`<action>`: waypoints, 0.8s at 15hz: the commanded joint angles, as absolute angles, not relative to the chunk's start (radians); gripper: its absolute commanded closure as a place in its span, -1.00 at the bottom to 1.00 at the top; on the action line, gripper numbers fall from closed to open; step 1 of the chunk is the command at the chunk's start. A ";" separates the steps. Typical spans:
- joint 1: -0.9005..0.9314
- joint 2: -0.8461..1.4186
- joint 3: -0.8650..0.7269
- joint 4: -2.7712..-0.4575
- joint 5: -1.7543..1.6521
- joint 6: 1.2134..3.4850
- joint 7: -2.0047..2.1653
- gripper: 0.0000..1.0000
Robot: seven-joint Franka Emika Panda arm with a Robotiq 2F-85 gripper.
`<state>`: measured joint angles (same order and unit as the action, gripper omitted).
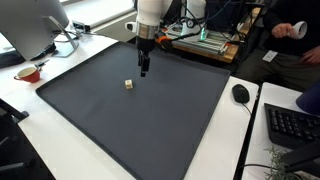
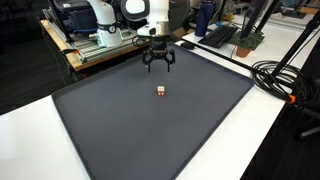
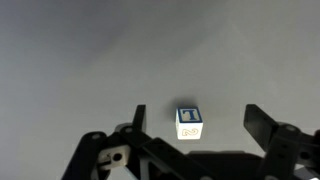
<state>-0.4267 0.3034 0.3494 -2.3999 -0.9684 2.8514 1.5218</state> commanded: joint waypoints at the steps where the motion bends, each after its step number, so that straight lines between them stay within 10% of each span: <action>1: -0.345 0.325 0.277 -2.356 -1.158 2.829 1.670 -1.00; 12: -0.243 0.460 0.191 -2.233 -1.473 2.804 2.116 -1.00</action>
